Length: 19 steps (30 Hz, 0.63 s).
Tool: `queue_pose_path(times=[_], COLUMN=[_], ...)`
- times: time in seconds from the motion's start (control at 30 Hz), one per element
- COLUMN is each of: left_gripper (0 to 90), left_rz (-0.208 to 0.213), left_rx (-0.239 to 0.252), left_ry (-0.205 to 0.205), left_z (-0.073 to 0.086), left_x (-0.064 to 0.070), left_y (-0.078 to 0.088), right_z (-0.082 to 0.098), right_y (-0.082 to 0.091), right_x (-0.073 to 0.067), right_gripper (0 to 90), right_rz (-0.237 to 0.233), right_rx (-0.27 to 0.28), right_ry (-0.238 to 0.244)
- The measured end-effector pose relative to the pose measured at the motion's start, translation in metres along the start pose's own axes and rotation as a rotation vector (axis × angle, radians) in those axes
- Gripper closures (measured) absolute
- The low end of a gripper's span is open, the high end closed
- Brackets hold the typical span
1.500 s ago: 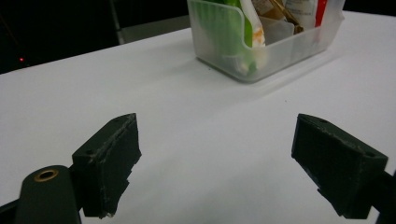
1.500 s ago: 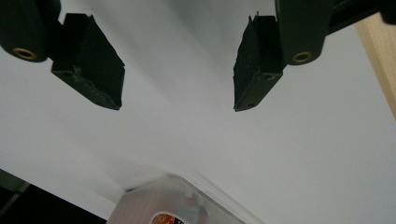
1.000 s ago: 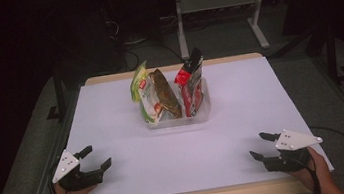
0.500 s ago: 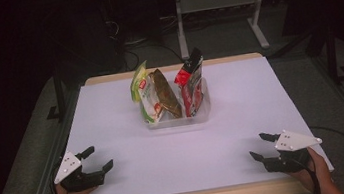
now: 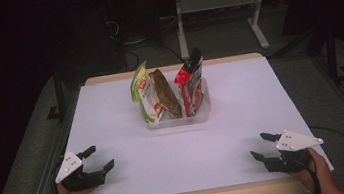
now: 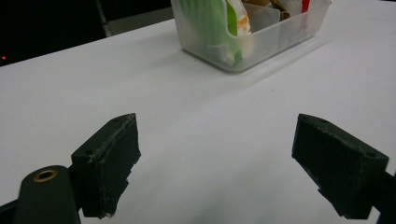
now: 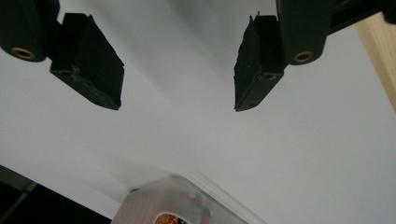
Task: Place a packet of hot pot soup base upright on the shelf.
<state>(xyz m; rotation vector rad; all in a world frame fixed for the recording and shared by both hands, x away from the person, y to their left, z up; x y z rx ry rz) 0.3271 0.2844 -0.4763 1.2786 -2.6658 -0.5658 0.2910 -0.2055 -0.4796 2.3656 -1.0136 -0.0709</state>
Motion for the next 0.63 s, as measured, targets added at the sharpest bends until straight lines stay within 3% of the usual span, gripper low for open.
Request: queue_pose_path(times=[0.63], left_gripper=[14.1], left_rz=[-0.001], left_rx=[-0.009], left_ry=[-0.009], left_z=[-0.0002], left_x=[0.0009], left_y=[-0.0035], right_z=[0.0018], right_y=[-0.0025], right_x=[0.0003], right_gripper=[32.5], right_rz=[-0.010], right_rx=[-0.007], right_ry=[-0.007])
Point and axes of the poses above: each handheld gripper's, and its own axes: y roughly backward along the jaws, z roughly out of its underside, x roughly to its right, the point moved 9 cm from there along -y, roughly forward along the jaws, and after that the axes turned 1 degree about y, right-handed, at the moved point
